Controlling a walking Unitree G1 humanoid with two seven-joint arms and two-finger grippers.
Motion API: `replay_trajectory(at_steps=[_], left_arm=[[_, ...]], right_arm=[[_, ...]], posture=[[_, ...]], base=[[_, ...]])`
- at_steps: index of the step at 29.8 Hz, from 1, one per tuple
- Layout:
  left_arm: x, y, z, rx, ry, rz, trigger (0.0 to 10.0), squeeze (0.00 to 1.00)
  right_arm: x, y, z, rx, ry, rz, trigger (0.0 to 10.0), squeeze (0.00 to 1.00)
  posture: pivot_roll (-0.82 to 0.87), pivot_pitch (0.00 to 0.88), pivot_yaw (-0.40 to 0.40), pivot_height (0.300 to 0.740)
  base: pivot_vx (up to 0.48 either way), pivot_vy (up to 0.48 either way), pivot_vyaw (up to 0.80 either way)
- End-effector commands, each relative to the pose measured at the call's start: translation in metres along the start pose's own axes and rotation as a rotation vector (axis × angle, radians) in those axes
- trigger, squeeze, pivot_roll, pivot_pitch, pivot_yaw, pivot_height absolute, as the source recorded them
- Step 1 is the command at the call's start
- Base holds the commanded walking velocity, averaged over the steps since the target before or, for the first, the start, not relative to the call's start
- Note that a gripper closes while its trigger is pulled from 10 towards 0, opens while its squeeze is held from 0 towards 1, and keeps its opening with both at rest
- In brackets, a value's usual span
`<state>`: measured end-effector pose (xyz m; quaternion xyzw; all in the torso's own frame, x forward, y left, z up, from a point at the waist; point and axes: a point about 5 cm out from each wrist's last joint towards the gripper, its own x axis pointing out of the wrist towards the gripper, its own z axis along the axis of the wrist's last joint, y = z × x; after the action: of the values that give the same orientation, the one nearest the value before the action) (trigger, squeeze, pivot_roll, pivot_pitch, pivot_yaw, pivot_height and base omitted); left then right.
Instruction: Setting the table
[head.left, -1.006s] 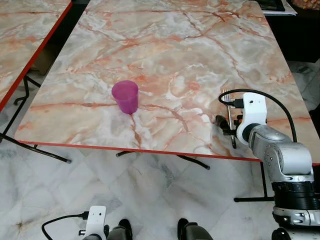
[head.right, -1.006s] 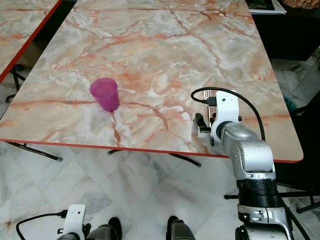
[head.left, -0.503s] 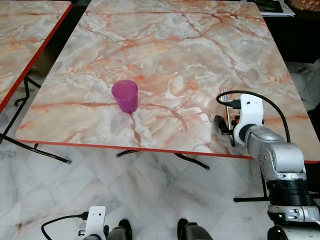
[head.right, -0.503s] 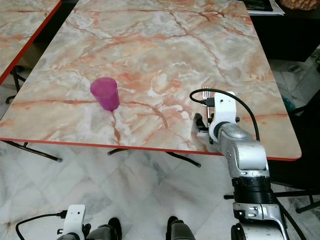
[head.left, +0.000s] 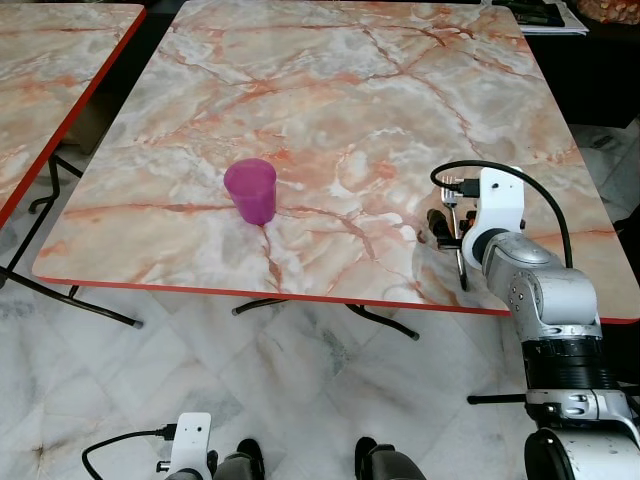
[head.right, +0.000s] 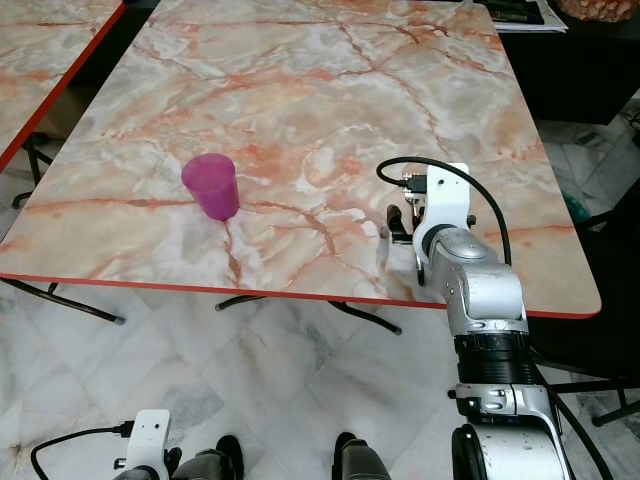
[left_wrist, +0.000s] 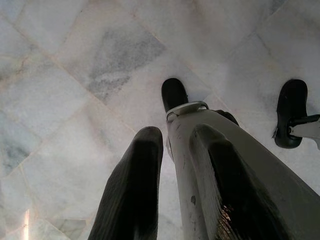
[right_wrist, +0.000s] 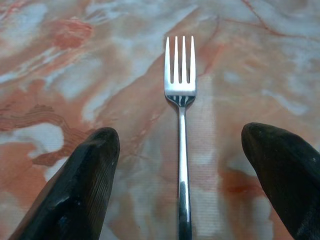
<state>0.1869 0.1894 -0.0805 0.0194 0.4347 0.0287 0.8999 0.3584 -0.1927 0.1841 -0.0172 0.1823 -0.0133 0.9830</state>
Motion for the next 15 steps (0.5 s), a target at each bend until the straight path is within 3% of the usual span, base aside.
replay_trajectory(at_steps=[1, 15], left_arm=[[-0.006, -0.008, -0.03, -0.015, 0.115, -0.033, 10.0, 0.0], [-0.006, -0.009, -0.03, -0.017, 0.115, -0.039, 10.0, 0.0]], right_arm=[[0.0, -0.005, 0.0, 0.002, -0.003, -0.015, 10.0, 0.0], [0.007, -0.015, -0.006, 0.01, 0.007, -0.057, 10.0, 0.0]], posture=[[-0.12, 0.258, -0.026, 0.74], [-0.12, 0.259, -0.024, 0.74]], base=[[0.0, 0.0, 0.0], [0.0, 0.0, 0.0]])
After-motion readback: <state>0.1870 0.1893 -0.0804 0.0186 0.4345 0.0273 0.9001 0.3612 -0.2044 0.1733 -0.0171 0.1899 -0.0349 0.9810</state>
